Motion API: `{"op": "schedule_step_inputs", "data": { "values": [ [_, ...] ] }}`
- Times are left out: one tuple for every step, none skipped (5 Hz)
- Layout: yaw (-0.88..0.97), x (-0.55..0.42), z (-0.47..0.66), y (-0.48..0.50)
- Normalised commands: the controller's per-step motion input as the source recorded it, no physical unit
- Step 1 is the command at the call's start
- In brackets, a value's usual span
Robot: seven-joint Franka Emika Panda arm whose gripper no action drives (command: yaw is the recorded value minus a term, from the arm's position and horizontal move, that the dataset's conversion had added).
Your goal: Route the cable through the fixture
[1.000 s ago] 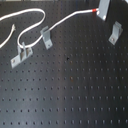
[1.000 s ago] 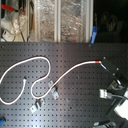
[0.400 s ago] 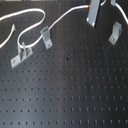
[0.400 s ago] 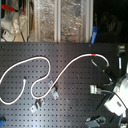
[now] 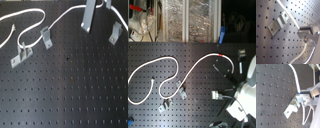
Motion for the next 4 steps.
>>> {"op": "schedule_step_inputs", "data": {
  "values": [
    [0.0, -0.008, 0.0, -0.01],
    [-0.04, 0.073, 0.0, -0.061],
    [0.0, 0.151, -0.02, -0.124],
    [0.0, 0.19, 0.0, -0.154]
  ]
}}
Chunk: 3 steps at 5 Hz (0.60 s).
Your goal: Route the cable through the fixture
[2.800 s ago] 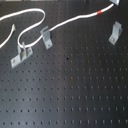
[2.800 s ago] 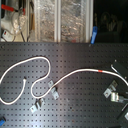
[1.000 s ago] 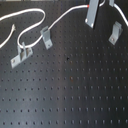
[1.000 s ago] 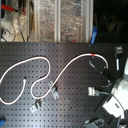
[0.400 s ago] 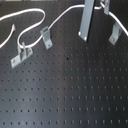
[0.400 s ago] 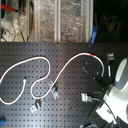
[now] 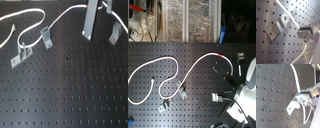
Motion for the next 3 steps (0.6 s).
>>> {"op": "schedule_step_inputs", "data": {
  "values": [
    [-0.04, 0.185, 0.0, -0.149],
    [0.23, 0.068, 0.07, -0.11],
    [0.0, 0.004, 0.04, -0.041]
  ]
}}
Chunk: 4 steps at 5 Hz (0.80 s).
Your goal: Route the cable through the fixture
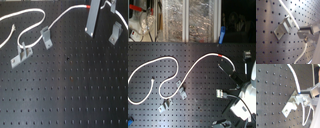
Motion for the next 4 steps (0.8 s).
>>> {"op": "schedule_step_inputs", "data": {
  "values": [
    [0.06, -0.118, 0.41, -0.138],
    [0.18, -0.114, 0.32, -0.075],
    [0.0, 0.0, 0.02, 0.0],
    [0.0, -0.178, 0.49, 0.081]
  ]
}}
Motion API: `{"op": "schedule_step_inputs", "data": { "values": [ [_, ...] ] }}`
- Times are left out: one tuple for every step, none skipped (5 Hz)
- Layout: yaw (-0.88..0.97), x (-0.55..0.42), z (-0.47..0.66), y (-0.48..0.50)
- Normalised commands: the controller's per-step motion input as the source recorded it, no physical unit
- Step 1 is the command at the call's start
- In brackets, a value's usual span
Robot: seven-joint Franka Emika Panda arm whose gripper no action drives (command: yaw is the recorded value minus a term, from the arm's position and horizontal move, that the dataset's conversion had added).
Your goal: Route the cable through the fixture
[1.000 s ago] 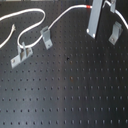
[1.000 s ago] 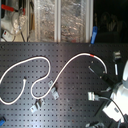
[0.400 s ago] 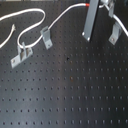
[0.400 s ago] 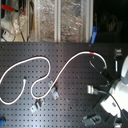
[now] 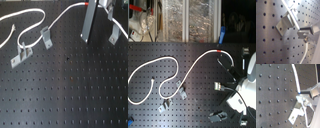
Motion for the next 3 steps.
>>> {"op": "schedule_step_inputs", "data": {
  "values": [
    [0.0, 0.02, 0.0, 0.019],
    [-0.2, -0.225, 0.2, 0.118],
    [-0.39, -0.259, 0.08, -0.269]
  ]
}}
